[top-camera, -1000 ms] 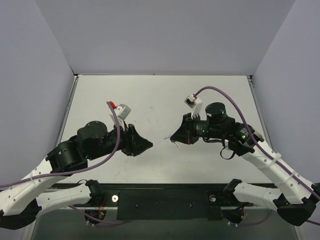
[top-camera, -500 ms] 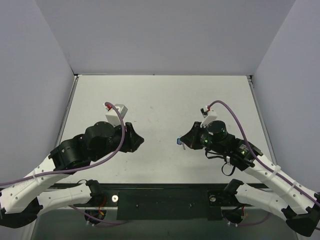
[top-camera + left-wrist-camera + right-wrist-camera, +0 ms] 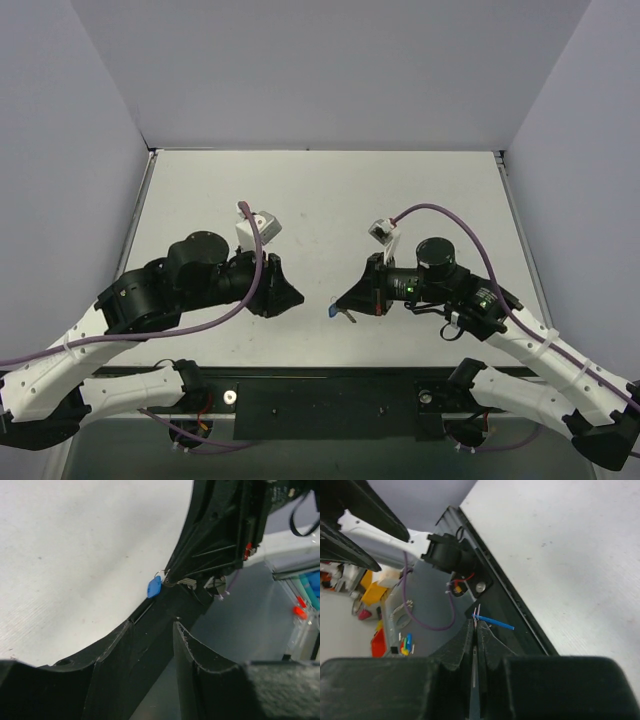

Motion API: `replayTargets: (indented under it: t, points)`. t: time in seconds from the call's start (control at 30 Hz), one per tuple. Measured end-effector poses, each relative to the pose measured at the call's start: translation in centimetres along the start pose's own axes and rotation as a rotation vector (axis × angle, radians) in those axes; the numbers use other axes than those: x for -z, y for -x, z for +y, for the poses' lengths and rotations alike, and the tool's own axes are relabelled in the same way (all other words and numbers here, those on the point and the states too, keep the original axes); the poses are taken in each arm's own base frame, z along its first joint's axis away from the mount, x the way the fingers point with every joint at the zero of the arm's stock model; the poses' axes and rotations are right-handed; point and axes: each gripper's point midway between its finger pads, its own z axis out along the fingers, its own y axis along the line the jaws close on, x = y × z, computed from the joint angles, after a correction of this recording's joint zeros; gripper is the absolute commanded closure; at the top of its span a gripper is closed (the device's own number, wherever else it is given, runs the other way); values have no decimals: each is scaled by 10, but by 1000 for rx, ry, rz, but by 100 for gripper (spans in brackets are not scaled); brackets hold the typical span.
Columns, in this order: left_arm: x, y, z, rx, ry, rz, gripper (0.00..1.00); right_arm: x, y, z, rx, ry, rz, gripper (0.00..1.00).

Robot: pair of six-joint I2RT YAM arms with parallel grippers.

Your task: Remove the keys from the keyring

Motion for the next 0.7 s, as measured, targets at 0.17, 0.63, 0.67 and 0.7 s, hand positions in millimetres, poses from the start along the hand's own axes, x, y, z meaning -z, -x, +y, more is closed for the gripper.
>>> replayTargets:
  t: [0.17,0.63,0.67,0.7]
  points:
    - [5,-5,-28,-19,-157,43,59,2,-3,30,23,164,30,100]
    - [7,-2,-62,-36,-342,62,62,11,-16,82,56,395,94,100]
    - [7,-3,-63,-36,-347,65,62,11,-16,84,57,401,94,100]
    - [6,-4,-64,-34,-354,72,62,11,-16,85,58,404,95,100]
